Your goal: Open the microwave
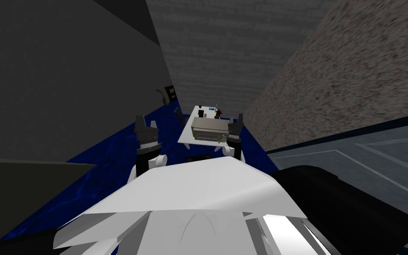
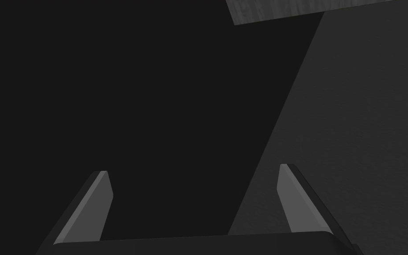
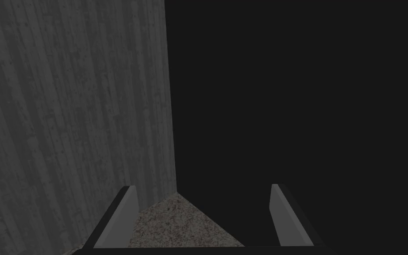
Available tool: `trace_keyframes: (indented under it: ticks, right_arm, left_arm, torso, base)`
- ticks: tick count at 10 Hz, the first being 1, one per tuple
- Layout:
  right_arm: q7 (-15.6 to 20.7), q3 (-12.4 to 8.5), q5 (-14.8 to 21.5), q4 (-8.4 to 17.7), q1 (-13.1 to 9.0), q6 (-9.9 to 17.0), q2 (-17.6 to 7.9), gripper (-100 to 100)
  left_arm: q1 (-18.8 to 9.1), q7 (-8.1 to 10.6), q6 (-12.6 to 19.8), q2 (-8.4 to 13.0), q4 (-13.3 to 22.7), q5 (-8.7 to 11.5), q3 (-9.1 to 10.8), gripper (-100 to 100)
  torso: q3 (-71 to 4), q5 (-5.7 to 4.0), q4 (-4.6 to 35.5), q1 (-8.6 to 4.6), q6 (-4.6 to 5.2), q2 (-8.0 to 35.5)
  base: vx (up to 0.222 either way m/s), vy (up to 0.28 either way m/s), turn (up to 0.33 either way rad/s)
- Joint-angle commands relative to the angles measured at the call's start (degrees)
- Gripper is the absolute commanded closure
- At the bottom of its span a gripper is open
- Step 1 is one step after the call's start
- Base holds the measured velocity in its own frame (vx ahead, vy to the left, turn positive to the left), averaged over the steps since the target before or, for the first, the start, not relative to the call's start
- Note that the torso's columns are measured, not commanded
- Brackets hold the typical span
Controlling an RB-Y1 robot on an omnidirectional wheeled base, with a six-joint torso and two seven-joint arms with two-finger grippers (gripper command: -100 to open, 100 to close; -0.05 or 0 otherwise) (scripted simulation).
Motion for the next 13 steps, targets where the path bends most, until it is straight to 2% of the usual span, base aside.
trace_keyframes:
  ticks: [1,9,10,11,13]
  right_arm:
    - [0.0,0.0,0.0,0.0,0.0,0.0,0.0,0]
    - [0.0,0.0,0.0,-0.02,0.0,-0.01,0.0,0]
    - [0.64,-0.12,0.78,0.28,-0.16,0.19,-2.87,-100]
    - [0.64,-0.12,0.78,0.28,-0.16,0.19,-3.2,-100]
    - [2.1,-0.39,2.57,0.96,-0.51,0.63,-7.0,-100]
  left_arm:
    - [0.0,0.0,0.0,0.0,0.0,0.0,0.0,0]
    - [0.0,0.0,-0.01,0.0,-0.02,0.0,0.0,0]
    - [0.0,0.0,-0.01,0.0,-0.02,0.0,0.0,0]
    - [0.0,0.0,0.0,0.0,0.0,0.0,0.0,0]
    - [0.01,0.0,0.0,0.0,0.01,0.0,0.0,0]
  torso:
    - [-4.67,0.0,2.35,0.0,0.0,2.32]
    - [-70.73,0.0,35.37,0.0,0.0,35.39]
    - [-79.19,0.0,39.6,0.0,0.0,39.62]
    - [-83.14,0.0,41.49,0.0,0.0,41.55]
    - [-84.52,0.0,42.21,0.01,0.0,42.22]
  base:
    - [0.0,0.0,0.0]
    - [0.0,0.0,0.0]
    - [0.007,0.006,-0.025]
    - [0.002,0.007,-0.014]
    - [0.002,0.012,-0.033]
